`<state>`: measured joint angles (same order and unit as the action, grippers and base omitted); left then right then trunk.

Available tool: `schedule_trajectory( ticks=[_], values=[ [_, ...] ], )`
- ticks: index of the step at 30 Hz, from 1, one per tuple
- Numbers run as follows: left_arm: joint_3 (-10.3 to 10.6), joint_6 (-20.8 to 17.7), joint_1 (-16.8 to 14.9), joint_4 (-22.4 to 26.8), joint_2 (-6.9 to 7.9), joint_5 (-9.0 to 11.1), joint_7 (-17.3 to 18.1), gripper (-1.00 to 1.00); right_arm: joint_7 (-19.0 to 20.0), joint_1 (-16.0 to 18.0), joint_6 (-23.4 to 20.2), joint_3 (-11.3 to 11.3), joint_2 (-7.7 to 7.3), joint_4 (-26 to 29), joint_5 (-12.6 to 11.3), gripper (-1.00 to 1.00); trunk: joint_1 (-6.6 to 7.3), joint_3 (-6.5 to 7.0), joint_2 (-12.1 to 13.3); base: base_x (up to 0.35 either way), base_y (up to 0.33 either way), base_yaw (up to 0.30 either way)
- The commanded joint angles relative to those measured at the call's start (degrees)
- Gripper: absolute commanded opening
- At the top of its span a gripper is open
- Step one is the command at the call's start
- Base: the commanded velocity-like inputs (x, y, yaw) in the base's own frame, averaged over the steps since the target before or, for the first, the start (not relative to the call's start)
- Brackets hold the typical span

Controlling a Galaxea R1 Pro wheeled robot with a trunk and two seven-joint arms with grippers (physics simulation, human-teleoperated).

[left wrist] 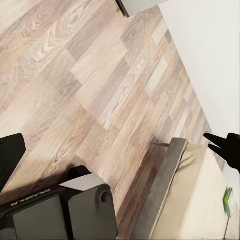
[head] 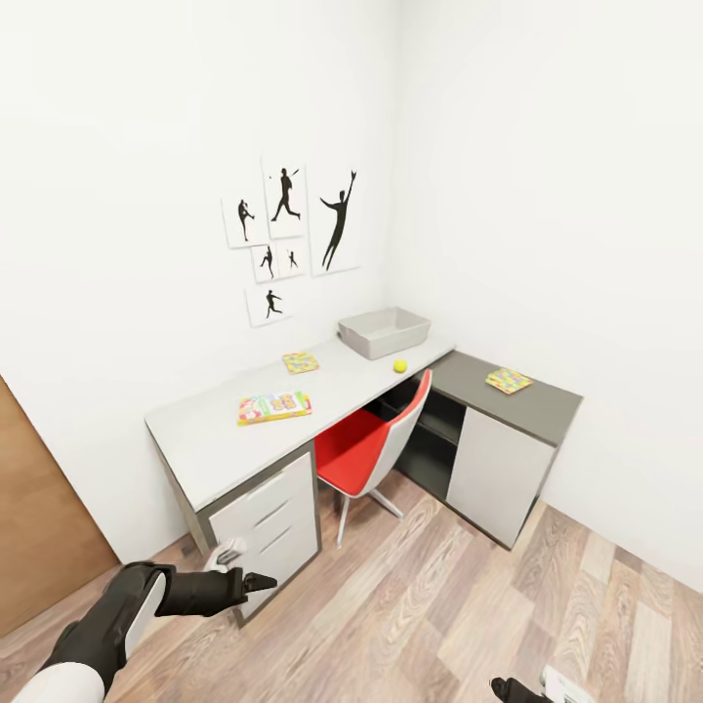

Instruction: Put all the toys in the child's room - the three board games (two on the bed and one on the table), the two jigsaw puzzles on the table, and the tennis ball on the table - inside the toy box on the table in the child's room.

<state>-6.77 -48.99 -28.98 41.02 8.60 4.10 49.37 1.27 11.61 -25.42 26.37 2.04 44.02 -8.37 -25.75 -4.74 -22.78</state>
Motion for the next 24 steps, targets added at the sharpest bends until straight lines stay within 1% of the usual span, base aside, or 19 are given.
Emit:
schedule_trajectory(
  ticks=[1,24],
  values=[
    [-0.1,-0.5,0.0,0.0,0.02,0.4,-0.1,1.0,0.1,0.1,-0.3,0.3,0.07,0.1,-0.2,1.0,-0.04,-0.17,-0.1,0.0,0.0,-0.255],
    [0.0,-0.5,0.0,0.0,0.02,0.4,-0.1,1.0,0.1,0.0,-0.3,0.4,0.07,0.1,-0.2,1.0,-0.04,-1.02,-0.1,0.0,0.0,-0.256]
  ],
)
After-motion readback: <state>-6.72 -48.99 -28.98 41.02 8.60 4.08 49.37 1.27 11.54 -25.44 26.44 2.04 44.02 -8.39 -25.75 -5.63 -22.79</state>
